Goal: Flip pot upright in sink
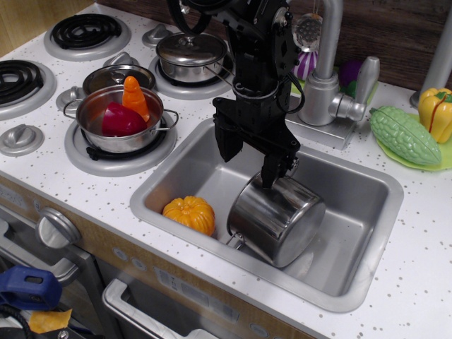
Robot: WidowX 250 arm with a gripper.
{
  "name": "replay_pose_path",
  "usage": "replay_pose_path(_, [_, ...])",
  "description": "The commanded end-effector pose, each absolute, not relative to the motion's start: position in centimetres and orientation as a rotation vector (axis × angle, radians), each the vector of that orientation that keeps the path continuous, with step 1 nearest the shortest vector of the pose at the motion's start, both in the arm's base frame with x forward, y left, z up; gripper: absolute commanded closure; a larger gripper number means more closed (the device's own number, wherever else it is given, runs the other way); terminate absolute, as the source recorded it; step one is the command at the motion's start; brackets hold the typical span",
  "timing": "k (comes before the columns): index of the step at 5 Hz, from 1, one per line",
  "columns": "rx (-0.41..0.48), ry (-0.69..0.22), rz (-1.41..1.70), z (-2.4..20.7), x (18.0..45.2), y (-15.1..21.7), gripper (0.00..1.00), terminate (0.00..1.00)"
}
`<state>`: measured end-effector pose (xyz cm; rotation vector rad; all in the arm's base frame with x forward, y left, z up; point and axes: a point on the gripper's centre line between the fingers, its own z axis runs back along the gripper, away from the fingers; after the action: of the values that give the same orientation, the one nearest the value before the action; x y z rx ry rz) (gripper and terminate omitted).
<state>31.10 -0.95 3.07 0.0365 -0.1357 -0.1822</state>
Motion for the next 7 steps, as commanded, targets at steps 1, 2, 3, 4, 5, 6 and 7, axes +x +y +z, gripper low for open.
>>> replay_pose_path(1, [0.036,-0.136,-0.182,3.1,31.1,-1.0,0.0,0.0])
replay_pose_path(2, [-0.072,-0.156,-0.171,2.8,31.1,-1.3,0.0,0.0])
replay_pose_path(3, [-0.123,-0.161,-0.174,2.8,31.3,-1.3,0.0,0.0])
replay_pose_path(4, [-0.207,-0.189,-0.157,2.4,31.5,-1.9,0.0,0.0])
replay_pose_path(5, [-0.249,-0.206,-0.119,2.0,31.6,-3.0,0.0,0.0])
replay_pose_path(6, [-0.304,-0.232,-0.069,1.5,31.6,-4.2,0.0,0.0])
replay_pose_path(7, [-0.355,-0.23,-0.027,1.3,31.7,-4.7,0.0,0.0])
